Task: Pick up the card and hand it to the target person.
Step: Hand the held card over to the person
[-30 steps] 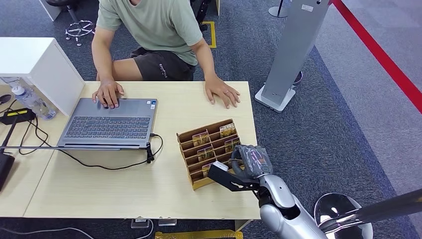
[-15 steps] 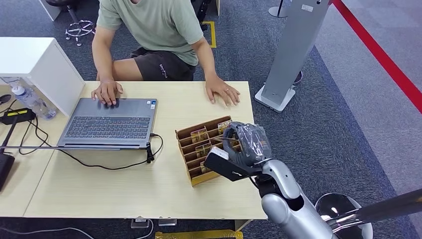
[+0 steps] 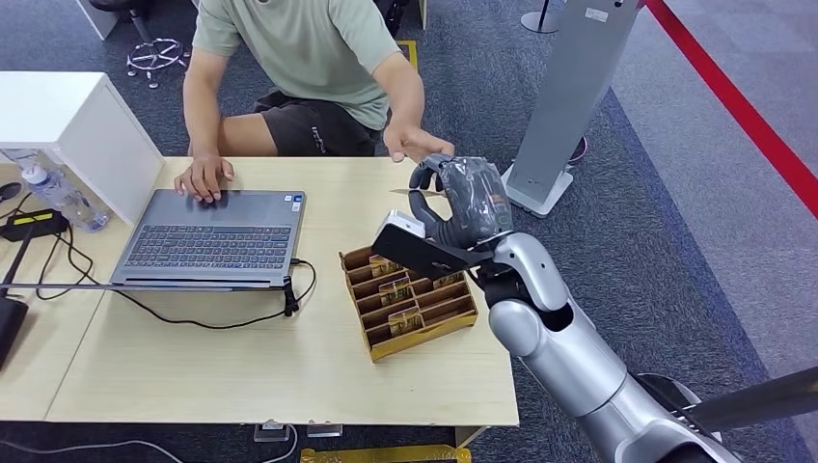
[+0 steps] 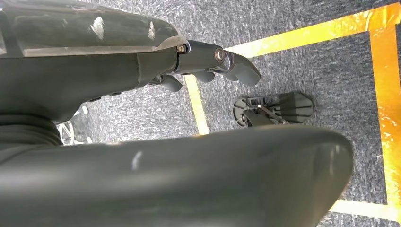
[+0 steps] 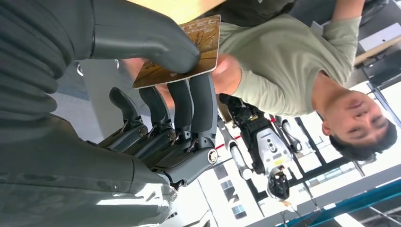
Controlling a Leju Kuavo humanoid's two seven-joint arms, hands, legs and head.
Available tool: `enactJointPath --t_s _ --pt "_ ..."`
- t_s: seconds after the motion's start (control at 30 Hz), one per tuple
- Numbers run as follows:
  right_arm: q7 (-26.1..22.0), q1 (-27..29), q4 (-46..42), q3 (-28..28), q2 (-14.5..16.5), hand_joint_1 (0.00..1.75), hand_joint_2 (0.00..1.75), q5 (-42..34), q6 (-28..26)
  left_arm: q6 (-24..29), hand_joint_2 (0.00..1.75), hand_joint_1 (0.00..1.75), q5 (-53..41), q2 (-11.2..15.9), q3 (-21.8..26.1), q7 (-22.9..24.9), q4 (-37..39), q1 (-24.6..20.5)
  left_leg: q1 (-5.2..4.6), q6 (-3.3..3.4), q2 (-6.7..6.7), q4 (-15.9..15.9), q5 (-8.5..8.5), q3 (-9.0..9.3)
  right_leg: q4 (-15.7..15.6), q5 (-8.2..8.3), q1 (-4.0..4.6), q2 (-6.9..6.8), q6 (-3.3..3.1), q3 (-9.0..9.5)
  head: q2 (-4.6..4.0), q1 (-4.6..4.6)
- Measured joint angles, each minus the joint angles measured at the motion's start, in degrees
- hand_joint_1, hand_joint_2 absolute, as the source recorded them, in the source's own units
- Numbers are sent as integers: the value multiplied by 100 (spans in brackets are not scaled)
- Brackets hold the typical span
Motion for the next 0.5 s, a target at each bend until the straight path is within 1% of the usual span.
enactJointPath --t_s 0.27,0.47,0.5 --pt "-418 -746 1508 264 612 148 175 -158 -673 -15 0 0 -21 0 -4 52 0 -16 0 0 -4 0 1 -6 2 0 0 -7 0 -3 0 5" --pt "-644 -1228 2779 384 1064 148 175 -333 -1173 -17 0 0 -11 1 -4 -15 0 -20 0 0 -6 0 1 -6 2 0 0 -9 0 -5 0 1" --pt "-667 -1293 2985 398 1120 111 175 -340 -1222 -25 0 0 -7 1 -4 -6 0 -20 0 0 -6 0 1 -6 2 0 0 -9 0 -5 0 1"
